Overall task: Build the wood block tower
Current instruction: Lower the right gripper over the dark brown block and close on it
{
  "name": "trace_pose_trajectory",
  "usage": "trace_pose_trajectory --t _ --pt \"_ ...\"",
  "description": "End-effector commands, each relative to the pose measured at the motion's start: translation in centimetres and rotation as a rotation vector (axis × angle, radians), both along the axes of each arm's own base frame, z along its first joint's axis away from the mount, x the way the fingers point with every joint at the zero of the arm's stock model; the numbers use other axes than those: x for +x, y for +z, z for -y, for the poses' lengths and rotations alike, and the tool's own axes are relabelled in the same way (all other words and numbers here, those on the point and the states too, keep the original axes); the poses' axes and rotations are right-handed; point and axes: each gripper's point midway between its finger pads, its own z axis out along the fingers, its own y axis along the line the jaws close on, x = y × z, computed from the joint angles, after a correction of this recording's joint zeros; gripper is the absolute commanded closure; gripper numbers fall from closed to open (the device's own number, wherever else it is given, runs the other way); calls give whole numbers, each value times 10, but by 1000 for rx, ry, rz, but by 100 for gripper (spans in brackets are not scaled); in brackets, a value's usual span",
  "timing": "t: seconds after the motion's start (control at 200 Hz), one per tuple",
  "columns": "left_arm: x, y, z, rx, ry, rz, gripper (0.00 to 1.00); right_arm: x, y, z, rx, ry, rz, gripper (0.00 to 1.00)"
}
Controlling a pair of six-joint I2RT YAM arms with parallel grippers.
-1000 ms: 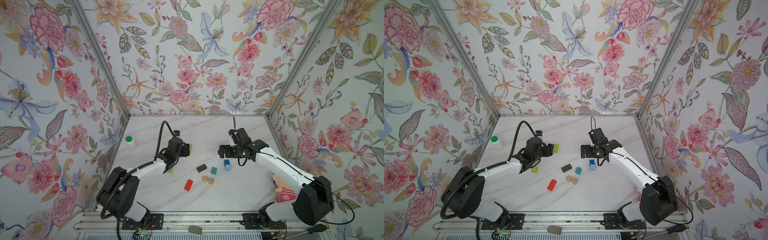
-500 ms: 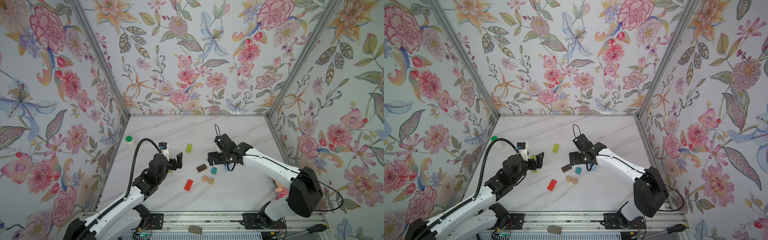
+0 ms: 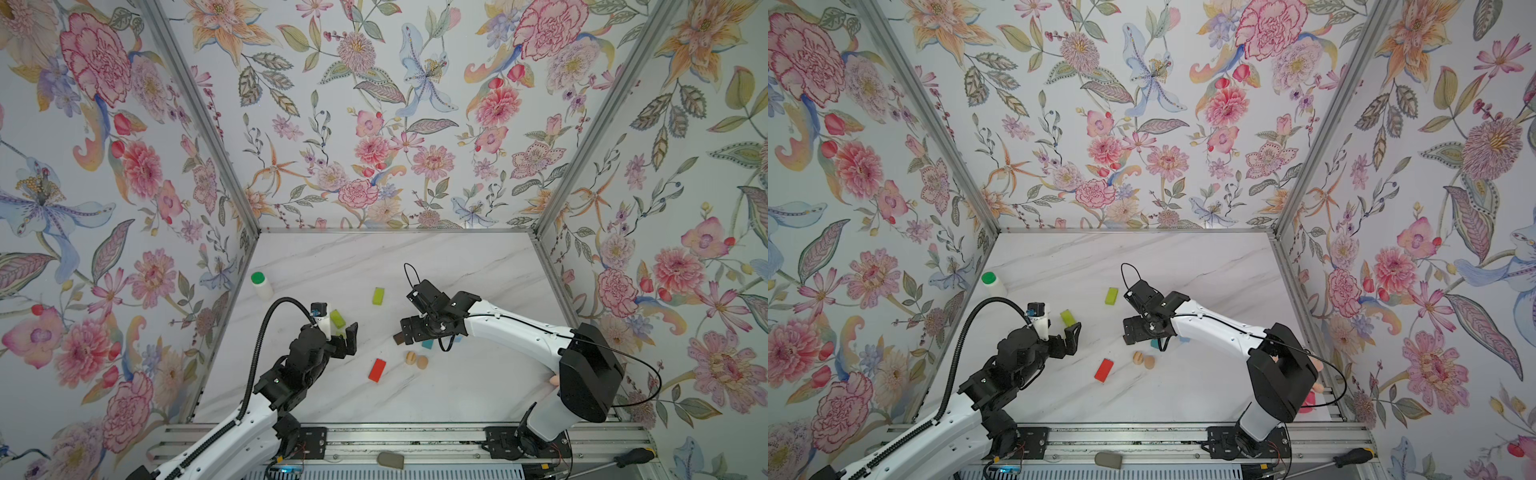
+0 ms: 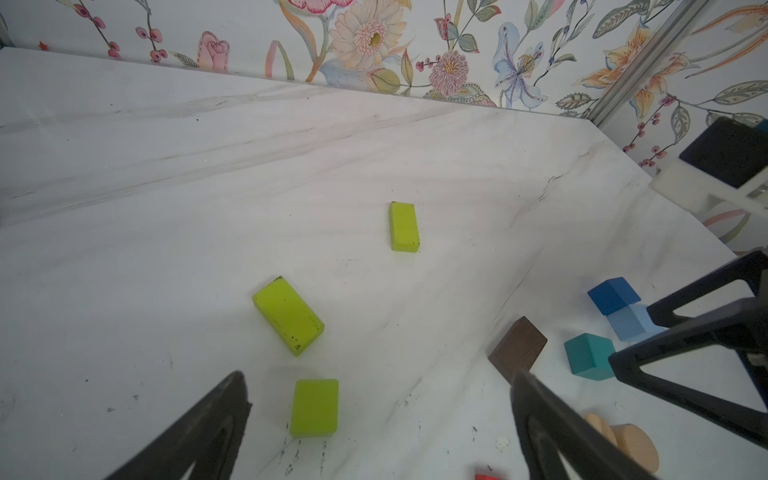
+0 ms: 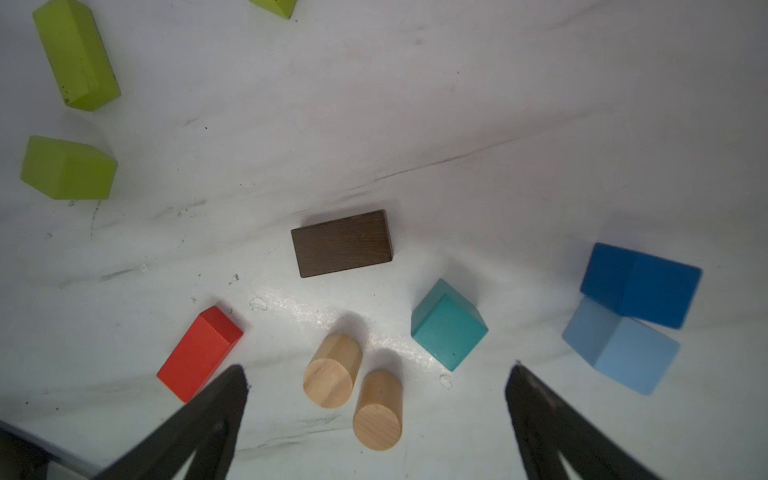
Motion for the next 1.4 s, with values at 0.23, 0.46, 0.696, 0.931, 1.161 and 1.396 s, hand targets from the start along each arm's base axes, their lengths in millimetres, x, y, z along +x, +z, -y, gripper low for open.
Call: trace_pose_trajectory --t 0.23,0.46,0.696,0.931,1.161,1.396 --pt "-4 -12 3 32 -28 -22 1 -1 -23 -24 -57 40 -53 1" --pt "-3 -11 3 31 -29 -12 1 9 -29 -31 -80 58 -56 1" --pt "-3 -13 2 36 -26 -8 1 17 -40 -35 -98 75 -74 2" --pt "-4 -15 0 37 -20 -4 1 24 -52 -39 -113 87 -97 6" --pt "-2 -15 0 43 -17 -1 1 29 -62 -39 -120 87 -118 10" --pt "0 -15 1 51 -16 -2 1 35 -69 -39 -115 84 -138 21"
